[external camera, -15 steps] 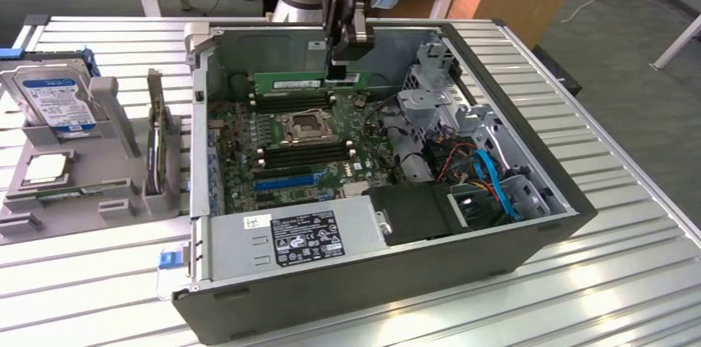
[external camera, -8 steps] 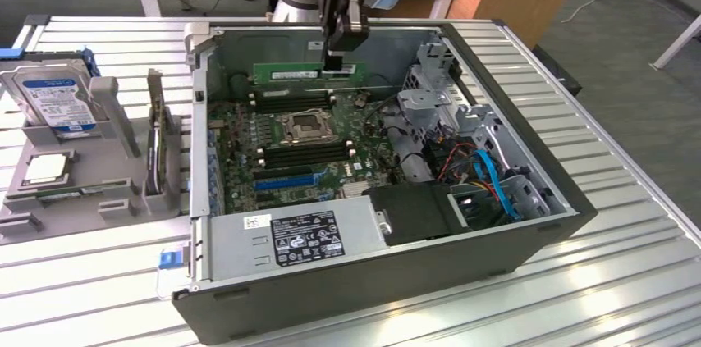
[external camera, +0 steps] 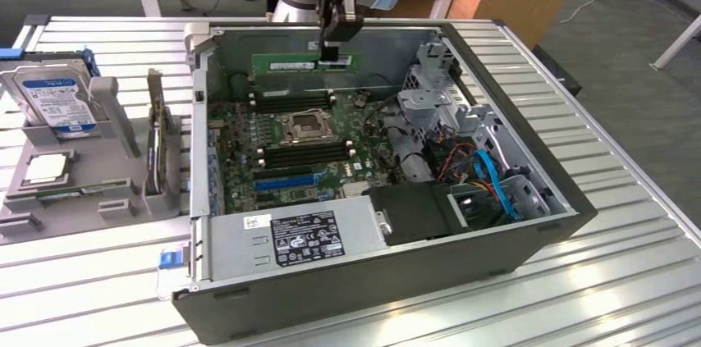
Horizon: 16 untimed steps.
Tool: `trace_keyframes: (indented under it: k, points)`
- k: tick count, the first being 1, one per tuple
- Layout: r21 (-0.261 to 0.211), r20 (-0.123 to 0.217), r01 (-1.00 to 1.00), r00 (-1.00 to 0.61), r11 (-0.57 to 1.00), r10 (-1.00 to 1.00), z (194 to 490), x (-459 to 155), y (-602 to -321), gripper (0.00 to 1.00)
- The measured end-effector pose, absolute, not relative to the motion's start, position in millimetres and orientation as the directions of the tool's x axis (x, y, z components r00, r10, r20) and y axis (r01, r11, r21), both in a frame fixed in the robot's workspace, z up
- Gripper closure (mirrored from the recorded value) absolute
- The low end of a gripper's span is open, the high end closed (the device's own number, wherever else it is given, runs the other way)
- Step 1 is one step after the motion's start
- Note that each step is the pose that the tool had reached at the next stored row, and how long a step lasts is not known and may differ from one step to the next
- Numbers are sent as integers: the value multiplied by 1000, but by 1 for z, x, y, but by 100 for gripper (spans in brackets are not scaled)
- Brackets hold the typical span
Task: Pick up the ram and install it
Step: 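Pick up the ram and move it above insertion slot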
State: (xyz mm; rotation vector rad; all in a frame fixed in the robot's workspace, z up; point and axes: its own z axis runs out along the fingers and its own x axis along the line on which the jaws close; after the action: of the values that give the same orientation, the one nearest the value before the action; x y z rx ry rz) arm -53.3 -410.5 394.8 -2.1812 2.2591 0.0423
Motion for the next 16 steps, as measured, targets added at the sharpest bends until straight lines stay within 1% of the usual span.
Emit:
trace_keyframes:
  k: [3, 16]
  points:
    - [19, -20, -999, -35, 35, -999, 395, -53, -406, 88]
    - [19, -20, -999, -29, 28, -999, 395, -52, -406, 88]
